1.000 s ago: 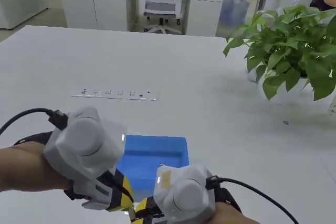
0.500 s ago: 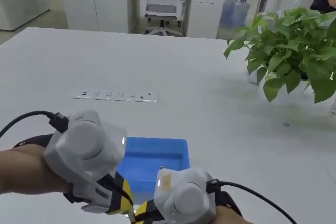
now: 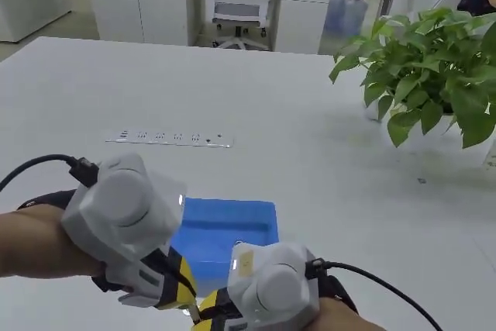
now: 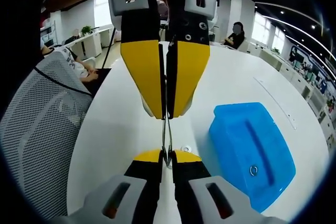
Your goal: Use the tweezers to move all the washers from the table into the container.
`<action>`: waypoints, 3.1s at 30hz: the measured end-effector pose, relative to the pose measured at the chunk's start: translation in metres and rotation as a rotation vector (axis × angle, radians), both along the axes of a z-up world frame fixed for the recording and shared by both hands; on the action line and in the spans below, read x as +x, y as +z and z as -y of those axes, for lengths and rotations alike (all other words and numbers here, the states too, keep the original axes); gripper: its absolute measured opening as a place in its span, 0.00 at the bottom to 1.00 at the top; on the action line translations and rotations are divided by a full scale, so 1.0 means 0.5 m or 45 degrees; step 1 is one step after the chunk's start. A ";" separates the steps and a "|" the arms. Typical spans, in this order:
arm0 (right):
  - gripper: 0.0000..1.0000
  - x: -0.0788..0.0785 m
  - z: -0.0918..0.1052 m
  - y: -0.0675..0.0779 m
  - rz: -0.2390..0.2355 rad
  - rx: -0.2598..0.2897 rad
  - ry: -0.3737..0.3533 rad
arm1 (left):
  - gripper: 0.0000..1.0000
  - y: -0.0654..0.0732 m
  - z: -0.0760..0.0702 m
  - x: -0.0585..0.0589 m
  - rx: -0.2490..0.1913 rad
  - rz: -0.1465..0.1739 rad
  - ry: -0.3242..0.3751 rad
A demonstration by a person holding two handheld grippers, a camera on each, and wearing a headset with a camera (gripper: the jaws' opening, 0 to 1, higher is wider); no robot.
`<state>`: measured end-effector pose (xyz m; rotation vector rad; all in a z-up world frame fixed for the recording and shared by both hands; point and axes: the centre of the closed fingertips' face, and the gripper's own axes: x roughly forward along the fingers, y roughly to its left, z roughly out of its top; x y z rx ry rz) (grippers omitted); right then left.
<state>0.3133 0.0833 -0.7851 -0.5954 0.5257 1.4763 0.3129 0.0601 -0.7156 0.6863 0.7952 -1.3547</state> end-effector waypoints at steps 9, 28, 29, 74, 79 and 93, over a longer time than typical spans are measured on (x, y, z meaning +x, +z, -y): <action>0.11 -0.002 -0.002 -0.003 0.019 -0.005 0.012 | 0.06 -0.003 -0.004 -0.004 0.014 0.004 -0.011; 0.12 0.000 -0.003 -0.007 0.034 -0.004 0.015 | 0.06 -0.007 -0.004 -0.001 0.028 0.011 -0.016; 0.12 0.000 -0.003 -0.006 0.034 -0.002 0.015 | 0.06 -0.006 -0.003 0.000 0.027 0.015 -0.016; 0.11 0.003 0.006 -0.005 -0.004 0.009 -0.010 | 0.06 -0.009 0.012 0.007 0.012 0.011 -0.069; 0.11 0.005 0.004 -0.007 -0.003 0.015 -0.006 | 0.06 -0.009 0.011 0.010 0.017 0.014 -0.075; 0.10 0.004 0.001 -0.011 -0.018 0.016 -0.005 | 0.06 -0.009 0.011 0.008 0.016 0.016 -0.081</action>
